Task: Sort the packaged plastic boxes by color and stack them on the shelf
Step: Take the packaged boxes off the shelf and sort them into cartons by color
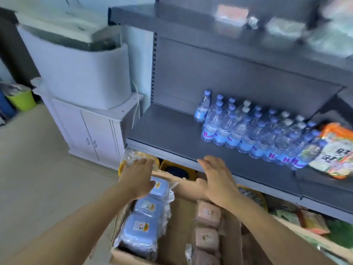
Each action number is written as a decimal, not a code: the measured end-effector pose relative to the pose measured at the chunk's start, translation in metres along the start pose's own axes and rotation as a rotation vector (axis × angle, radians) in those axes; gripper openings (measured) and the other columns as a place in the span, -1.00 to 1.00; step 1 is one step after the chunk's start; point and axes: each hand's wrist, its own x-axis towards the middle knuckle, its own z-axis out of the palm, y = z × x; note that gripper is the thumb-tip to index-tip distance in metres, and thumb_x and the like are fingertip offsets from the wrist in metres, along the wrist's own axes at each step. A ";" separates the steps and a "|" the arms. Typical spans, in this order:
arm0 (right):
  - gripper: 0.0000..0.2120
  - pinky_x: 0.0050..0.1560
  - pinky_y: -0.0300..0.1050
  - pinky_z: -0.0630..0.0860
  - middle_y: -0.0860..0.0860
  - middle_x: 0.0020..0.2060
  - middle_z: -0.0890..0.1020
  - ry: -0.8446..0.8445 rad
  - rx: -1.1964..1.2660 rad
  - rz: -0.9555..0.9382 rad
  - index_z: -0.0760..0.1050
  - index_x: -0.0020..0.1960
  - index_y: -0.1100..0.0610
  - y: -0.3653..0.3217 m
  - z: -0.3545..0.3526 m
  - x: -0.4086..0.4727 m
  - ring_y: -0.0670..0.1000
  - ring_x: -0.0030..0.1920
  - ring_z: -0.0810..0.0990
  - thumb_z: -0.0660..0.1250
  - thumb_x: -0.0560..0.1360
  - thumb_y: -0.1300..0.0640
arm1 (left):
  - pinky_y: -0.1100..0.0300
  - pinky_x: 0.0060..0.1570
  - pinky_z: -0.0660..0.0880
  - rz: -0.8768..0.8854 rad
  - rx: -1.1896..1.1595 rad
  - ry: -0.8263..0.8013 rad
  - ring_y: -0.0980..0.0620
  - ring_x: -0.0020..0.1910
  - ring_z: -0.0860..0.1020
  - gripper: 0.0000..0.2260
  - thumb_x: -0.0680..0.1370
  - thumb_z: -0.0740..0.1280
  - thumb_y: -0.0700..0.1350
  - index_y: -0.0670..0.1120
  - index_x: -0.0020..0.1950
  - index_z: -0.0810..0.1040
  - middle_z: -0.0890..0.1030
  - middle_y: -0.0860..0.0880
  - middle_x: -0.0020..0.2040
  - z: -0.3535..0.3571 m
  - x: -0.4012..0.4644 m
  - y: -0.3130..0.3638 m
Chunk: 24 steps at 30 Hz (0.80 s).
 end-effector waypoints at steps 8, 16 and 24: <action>-0.48 0.35 -0.08 0.21 0.03 0.38 0.26 0.265 -0.147 0.093 0.22 0.45 0.09 0.046 -0.163 -0.023 0.08 0.39 0.21 0.25 0.54 0.03 | 0.03 0.26 0.36 0.260 0.145 0.224 -0.09 0.35 0.35 -0.47 0.53 0.29 0.07 -0.03 0.44 0.21 0.40 -0.05 0.36 -0.148 0.012 0.109; -0.40 0.40 -0.03 0.20 0.11 0.46 0.17 0.390 -0.157 0.289 0.18 0.48 0.10 0.112 -0.261 -0.057 0.13 0.45 0.14 0.29 0.53 -0.03 | 0.10 0.13 0.40 0.433 0.116 0.364 -0.14 0.27 0.44 -0.52 0.51 0.29 -0.01 -0.02 0.40 0.27 0.45 -0.08 0.31 -0.237 0.018 0.209; -0.38 0.37 0.01 0.26 0.10 0.43 0.17 0.475 -0.142 0.418 0.12 0.49 0.12 0.228 -0.337 -0.063 0.15 0.43 0.15 0.28 0.54 -0.04 | 0.05 0.27 0.36 0.542 0.153 0.449 -0.08 0.35 0.36 -0.45 0.54 0.28 0.05 0.02 0.48 0.17 0.36 -0.05 0.39 -0.265 0.076 0.313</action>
